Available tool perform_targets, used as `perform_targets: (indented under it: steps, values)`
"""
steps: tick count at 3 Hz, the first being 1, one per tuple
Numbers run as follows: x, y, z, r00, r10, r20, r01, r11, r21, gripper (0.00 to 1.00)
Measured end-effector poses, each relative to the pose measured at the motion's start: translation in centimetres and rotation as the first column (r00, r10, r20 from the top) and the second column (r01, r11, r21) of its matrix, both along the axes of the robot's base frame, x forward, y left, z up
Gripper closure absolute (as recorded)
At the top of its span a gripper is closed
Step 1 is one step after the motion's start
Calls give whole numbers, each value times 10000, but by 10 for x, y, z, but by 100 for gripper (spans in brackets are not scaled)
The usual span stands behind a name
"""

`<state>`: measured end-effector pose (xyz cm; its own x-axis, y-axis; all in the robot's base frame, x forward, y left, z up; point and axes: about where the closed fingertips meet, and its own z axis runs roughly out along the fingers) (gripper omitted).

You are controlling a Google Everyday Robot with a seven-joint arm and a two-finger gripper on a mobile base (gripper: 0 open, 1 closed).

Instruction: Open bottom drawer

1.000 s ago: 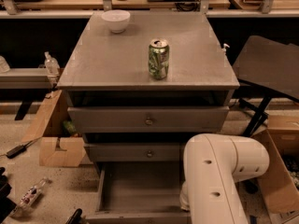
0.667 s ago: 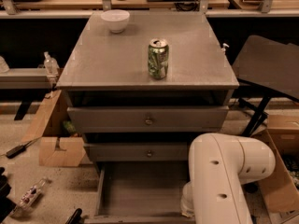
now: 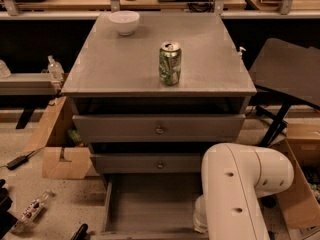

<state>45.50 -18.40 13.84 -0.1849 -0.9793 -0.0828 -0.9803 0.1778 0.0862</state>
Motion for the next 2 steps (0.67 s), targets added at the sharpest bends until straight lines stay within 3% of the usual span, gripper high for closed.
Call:
perform_targets:
  steps: [1,2]
  values:
    - [0,0,0,10000,0,0,0,10000,0,58]
    - [-1,0,0,10000,2,-12,-2,10000,1,28]
